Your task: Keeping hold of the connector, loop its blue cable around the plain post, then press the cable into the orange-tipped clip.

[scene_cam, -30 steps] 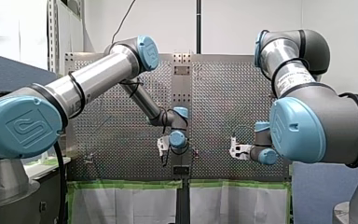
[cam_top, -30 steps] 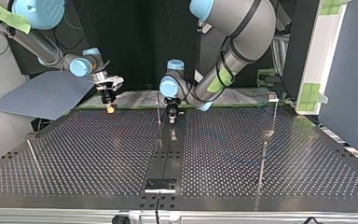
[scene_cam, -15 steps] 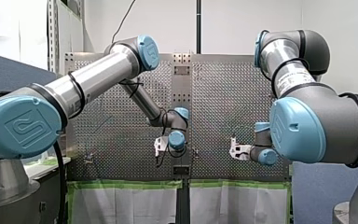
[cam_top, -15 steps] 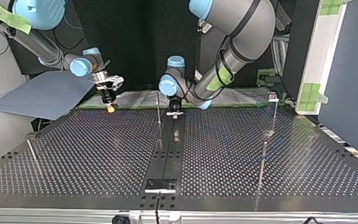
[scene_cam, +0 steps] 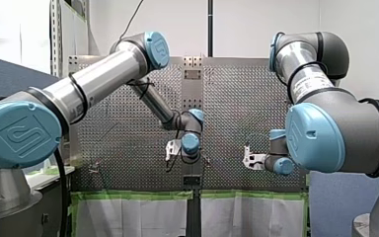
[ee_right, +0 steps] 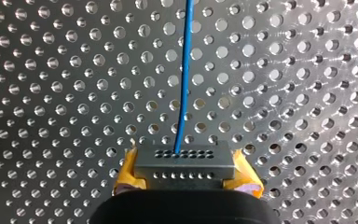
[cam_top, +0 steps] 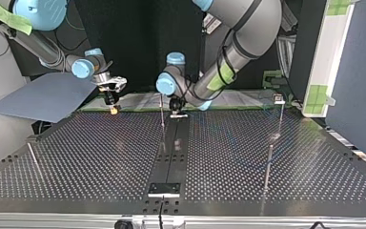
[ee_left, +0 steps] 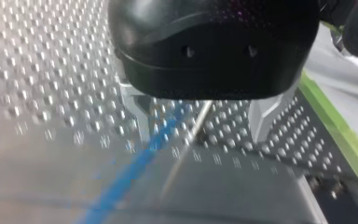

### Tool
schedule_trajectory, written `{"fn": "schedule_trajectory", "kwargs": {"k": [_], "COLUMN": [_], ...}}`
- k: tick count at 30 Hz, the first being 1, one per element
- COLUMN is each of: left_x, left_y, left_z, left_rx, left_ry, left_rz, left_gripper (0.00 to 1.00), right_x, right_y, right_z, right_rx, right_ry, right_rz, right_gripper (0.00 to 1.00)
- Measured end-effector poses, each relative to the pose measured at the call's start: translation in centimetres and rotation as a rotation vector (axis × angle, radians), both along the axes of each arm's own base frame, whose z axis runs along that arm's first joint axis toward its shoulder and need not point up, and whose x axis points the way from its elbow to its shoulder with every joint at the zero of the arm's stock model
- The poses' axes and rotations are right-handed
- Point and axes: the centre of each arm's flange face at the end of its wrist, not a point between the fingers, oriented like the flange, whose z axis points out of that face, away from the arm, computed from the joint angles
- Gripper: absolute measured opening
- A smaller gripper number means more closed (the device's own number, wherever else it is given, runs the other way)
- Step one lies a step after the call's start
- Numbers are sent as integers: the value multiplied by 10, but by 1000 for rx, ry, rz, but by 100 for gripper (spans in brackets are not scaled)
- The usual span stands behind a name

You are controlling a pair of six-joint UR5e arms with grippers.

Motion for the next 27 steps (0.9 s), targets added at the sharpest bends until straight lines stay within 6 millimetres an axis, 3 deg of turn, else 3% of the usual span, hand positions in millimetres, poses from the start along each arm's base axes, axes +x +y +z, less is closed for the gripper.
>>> {"fn": "schedule_trajectory", "kwargs": {"k": [6,16,27], "left_x": [-20,-47,-100], "left_y": [-11,-6,-17], "left_z": [1,-16,-30], "left_rx": [25,36,99], "left_ry": [9,11,46], "left_rz": [-31,-49,-96], "left_gripper": [100,100,100], "right_x": [0,-1,-1], "right_y": [1,2,3], "right_z": [-1,-2,-3], "right_rx": [5,18,26], "right_ry": [1,4,4], "right_rz": [0,0,0], "right_gripper": [0,0,0]}}
